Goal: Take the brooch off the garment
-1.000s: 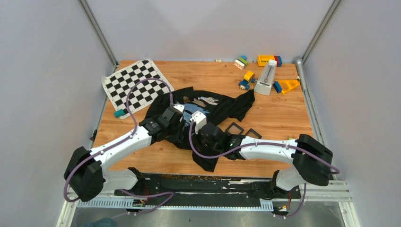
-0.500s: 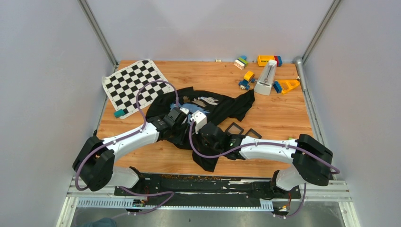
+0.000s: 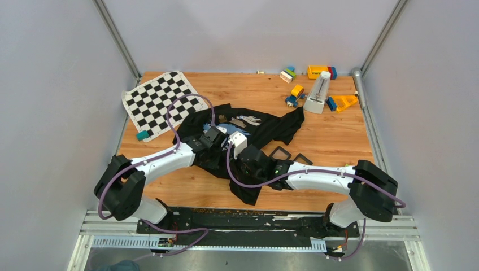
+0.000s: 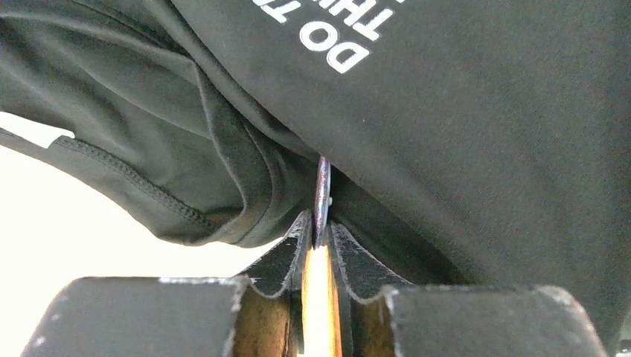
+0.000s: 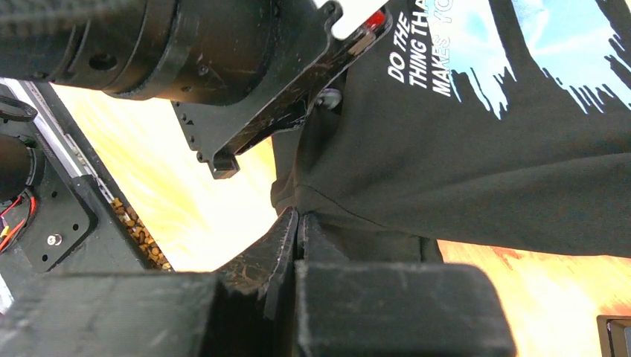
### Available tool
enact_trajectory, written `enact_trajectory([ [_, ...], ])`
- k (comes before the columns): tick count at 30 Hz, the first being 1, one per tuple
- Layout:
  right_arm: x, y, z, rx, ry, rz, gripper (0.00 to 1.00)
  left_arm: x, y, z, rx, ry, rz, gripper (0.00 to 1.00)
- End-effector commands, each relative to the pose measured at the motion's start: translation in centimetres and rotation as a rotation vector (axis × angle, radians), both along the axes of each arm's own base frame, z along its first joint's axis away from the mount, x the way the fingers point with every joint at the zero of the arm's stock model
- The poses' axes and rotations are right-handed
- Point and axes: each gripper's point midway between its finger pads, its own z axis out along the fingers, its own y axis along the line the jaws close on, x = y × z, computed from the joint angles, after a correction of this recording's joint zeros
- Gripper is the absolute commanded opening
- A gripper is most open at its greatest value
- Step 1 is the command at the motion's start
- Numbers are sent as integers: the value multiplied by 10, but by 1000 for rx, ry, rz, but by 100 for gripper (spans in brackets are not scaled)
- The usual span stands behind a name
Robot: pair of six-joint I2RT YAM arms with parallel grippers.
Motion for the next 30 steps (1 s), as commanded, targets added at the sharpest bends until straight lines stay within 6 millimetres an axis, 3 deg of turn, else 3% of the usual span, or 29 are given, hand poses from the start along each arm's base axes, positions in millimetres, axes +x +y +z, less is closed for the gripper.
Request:
enact_trajectory([
  [1,3,9,11,59,-4,-2,0,21,-9,21,-49,-76,40,18],
  [7,6,7,9,58,8,-19,0,17,-11,27,-80,-60,37,31],
  [21,8,7,6,50,19,-20,0,15,-8,37,-122,-71,39,26],
  [30,8,8,4,48,25,-15,0,16,-5,31,-125,-59,45,26],
])
